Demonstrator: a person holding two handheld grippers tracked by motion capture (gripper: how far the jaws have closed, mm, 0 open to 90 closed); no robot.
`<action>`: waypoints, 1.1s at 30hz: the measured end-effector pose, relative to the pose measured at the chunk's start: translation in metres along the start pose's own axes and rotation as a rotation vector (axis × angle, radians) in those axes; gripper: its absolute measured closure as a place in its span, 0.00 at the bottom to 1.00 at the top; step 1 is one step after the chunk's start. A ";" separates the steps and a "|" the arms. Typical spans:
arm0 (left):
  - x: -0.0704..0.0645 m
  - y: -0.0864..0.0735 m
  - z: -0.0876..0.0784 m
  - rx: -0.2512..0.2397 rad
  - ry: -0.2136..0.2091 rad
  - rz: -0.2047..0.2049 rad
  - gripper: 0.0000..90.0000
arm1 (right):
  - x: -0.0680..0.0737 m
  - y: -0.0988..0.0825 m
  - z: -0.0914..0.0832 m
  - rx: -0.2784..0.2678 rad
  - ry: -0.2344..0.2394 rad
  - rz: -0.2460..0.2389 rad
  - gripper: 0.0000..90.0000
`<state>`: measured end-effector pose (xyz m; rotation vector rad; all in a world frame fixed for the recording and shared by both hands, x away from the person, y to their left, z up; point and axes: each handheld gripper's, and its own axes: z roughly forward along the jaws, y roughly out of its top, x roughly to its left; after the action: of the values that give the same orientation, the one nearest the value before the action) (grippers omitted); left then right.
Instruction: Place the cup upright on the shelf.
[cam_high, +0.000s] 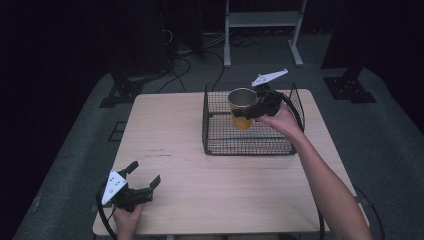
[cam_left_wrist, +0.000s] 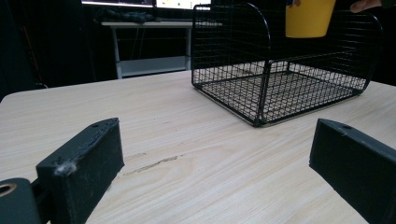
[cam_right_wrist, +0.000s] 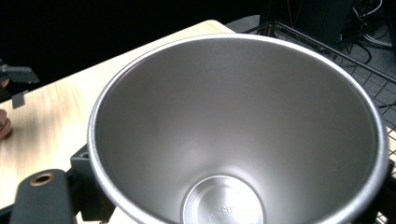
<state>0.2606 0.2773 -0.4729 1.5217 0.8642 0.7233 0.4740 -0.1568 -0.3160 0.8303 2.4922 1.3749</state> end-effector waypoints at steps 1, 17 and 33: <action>0.000 0.000 0.000 0.000 -0.001 0.001 0.02 | -0.002 0.000 0.002 0.002 0.000 0.005 0.15; 0.000 0.000 0.000 -0.001 -0.003 -0.001 0.02 | -0.022 -0.009 0.037 0.060 -0.018 0.043 0.14; 0.000 0.000 0.000 -0.002 -0.004 -0.002 0.02 | -0.034 -0.021 0.063 0.106 0.003 0.065 0.14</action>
<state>0.2607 0.2777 -0.4728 1.5197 0.8623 0.7193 0.5195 -0.1386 -0.3719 0.9393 2.5810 1.2743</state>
